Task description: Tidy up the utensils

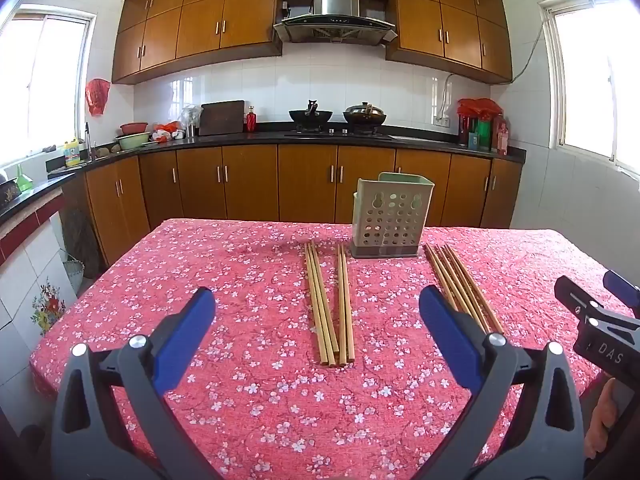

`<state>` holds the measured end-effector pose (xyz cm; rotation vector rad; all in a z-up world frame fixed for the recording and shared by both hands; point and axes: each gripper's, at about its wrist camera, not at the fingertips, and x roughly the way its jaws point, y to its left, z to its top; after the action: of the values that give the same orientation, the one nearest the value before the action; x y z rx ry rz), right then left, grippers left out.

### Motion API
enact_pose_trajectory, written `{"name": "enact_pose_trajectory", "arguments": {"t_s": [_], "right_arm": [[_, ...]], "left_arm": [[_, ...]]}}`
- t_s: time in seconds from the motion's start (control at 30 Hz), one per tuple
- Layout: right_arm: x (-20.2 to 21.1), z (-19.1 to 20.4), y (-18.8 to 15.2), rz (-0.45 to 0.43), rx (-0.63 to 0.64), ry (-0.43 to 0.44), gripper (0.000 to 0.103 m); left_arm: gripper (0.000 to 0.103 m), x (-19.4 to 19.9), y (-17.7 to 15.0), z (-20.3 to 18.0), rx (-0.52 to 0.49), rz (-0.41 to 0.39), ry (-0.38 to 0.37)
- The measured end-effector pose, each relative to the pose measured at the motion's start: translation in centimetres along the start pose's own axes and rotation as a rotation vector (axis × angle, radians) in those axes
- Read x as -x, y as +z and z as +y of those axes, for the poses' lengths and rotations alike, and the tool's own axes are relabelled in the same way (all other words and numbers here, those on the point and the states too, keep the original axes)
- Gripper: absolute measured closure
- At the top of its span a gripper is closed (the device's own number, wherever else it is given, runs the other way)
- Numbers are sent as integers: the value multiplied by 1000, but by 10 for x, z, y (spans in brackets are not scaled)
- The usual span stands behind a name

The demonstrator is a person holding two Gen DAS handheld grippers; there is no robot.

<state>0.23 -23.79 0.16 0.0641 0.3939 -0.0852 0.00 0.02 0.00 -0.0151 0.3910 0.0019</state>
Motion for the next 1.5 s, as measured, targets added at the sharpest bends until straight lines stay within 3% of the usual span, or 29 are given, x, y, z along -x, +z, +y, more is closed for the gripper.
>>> {"name": "enact_pose_trajectory", "arguments": {"t_s": [1.5], "right_arm": [[0, -1, 0, 3, -5, 2, 2]], "left_arm": [[4, -1, -3, -3, -3, 4, 1]]}}
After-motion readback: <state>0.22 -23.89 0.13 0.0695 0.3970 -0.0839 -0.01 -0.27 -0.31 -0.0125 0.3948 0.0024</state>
